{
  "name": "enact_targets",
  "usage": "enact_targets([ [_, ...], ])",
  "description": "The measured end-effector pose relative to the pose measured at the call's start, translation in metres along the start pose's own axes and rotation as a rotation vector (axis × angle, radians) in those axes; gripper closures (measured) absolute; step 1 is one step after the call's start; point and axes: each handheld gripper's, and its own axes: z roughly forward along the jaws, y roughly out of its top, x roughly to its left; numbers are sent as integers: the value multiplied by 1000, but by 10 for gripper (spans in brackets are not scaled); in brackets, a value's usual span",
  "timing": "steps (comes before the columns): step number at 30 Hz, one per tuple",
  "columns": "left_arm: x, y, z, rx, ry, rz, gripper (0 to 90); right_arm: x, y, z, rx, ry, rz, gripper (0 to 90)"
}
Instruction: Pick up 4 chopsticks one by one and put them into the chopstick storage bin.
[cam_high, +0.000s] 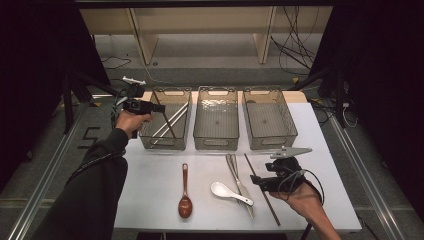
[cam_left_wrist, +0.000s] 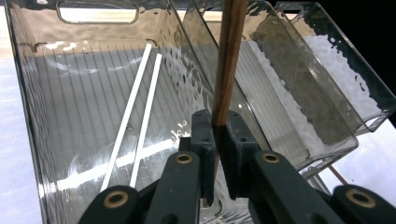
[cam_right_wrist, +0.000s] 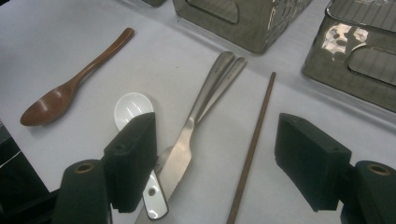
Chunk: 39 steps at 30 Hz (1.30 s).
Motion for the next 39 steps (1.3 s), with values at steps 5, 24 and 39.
enact_targets([
  [5,0,0,2,5,5,1,834,-1,0,0,2,4,1,307],
  [24,3,-6,18,34,31,-2,802,-1,0,0,2,5,2,307],
  [39,-3,-7,14,28,80,6,504,-1,0,1,3,5,1,307],
])
